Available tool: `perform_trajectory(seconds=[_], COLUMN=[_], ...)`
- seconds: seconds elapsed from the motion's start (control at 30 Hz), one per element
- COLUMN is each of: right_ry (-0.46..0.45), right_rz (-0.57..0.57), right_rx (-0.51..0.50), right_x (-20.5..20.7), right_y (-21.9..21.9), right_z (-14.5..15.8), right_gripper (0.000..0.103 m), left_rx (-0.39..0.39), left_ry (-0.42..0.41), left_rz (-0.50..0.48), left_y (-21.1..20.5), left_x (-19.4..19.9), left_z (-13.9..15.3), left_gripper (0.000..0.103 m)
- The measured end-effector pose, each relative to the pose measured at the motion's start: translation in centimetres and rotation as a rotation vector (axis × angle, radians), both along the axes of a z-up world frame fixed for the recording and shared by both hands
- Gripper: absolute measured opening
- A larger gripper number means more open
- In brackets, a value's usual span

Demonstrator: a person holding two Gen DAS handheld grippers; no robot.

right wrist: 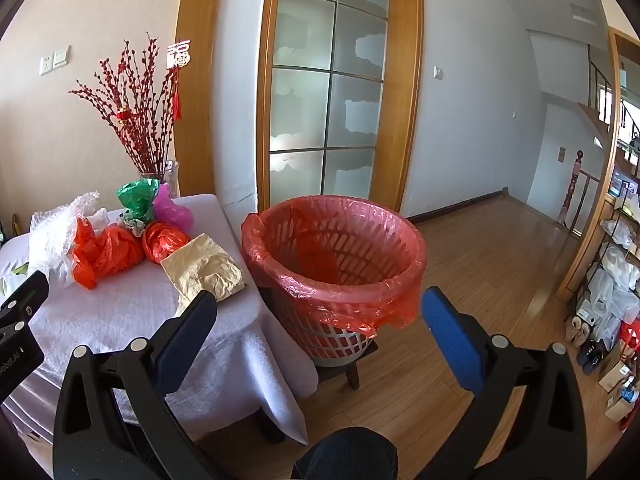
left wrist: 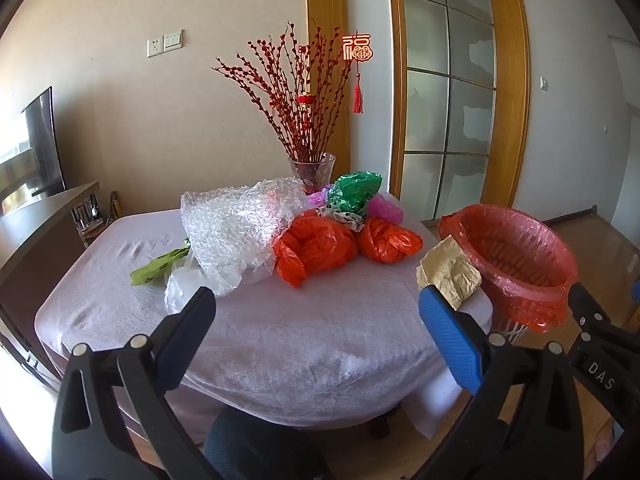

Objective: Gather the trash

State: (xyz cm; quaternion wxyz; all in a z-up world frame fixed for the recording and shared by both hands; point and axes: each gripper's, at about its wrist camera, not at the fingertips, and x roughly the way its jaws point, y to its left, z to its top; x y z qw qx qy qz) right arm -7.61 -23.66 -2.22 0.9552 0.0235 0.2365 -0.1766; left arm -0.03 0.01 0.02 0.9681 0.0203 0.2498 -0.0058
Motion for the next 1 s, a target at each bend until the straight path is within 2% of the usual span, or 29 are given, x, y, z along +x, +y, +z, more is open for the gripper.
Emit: perform_trajectory(seconds=[1.0], right_ry=[-0.006], right_rz=[-0.001], right_rx=[-0.003], right_x=[-0.09], right_y=[-0.09], right_z=[0.17], right_gripper=[0.101], left_rx=[-0.002], left_ry=[0.006], left_rz=[0.0], left_y=[0.0], left_x=[0.02], left_z=[0.0], left_gripper=[0.099])
